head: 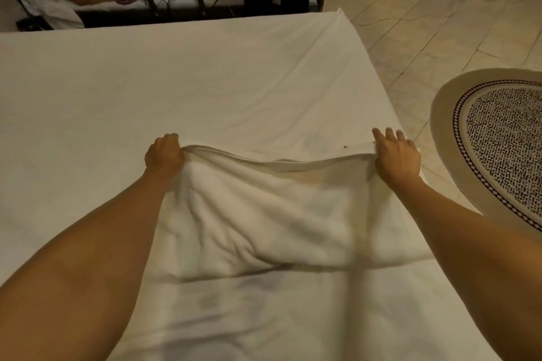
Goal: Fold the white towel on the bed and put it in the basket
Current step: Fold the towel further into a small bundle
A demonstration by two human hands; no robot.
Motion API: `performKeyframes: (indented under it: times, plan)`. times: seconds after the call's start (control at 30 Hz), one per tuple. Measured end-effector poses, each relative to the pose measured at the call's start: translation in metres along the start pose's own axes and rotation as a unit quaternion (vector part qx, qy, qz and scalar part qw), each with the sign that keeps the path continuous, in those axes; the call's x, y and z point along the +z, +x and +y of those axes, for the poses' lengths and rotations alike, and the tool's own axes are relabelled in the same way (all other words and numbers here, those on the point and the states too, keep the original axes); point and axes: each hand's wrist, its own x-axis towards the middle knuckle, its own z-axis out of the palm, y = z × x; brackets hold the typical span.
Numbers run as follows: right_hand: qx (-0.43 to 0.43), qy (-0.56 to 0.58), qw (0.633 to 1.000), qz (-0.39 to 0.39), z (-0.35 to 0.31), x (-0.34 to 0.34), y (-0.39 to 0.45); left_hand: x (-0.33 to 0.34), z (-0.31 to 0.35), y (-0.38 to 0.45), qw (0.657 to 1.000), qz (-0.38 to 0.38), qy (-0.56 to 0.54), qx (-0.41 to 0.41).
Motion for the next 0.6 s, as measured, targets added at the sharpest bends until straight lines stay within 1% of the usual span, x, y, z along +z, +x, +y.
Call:
performKeyframes:
  times: [0.1, 0.17, 0.23, 0.27, 0.33, 0.4, 0.43, 0.5, 0.6]
  plan:
    - [0.013, -0.001, 1.000, 0.014, -0.007, 0.000, 0.027, 0.009, 0.007, 0.033, 0.999, 0.034, 0.034, -0.019]
    - [0.022, -0.006, 1.000, 0.002, -0.014, 0.010, 0.034, 0.025, 0.013, 0.048, 0.996, 0.033, 0.055, -0.060]
    - [-0.010, -0.022, 1.000, -0.011, -0.025, 0.027, 0.034, 0.047, 0.021, 0.049, 0.994, 0.033, 0.064, -0.086]
    - [-0.037, -0.020, 0.999, -0.024, -0.032, 0.038, 0.030, 0.061, 0.025, 0.046, 0.994, 0.034, 0.066, -0.076]
    - [-0.084, 0.013, 0.994, -0.067, -0.051, 0.064, 0.015, 0.093, 0.037, 0.029, 0.999, 0.012, 0.051, -0.016]
    - [-0.096, 0.058, 0.988, -0.106, -0.067, 0.091, -0.002, 0.126, 0.051, 0.004, 0.998, -0.032, 0.029, 0.047]
    - [-0.089, 0.081, 0.986, -0.115, -0.073, 0.103, -0.009, 0.141, 0.055, -0.006, 0.997, -0.048, 0.024, 0.063]
    - [-0.072, 0.108, 0.985, -0.116, -0.078, 0.121, -0.013, 0.164, 0.056, -0.015, 0.996, -0.061, 0.009, 0.067]
    - [-0.071, 0.128, 0.983, -0.107, -0.074, 0.135, -0.009, 0.175, 0.050, -0.012, 0.996, -0.046, -0.008, 0.070]
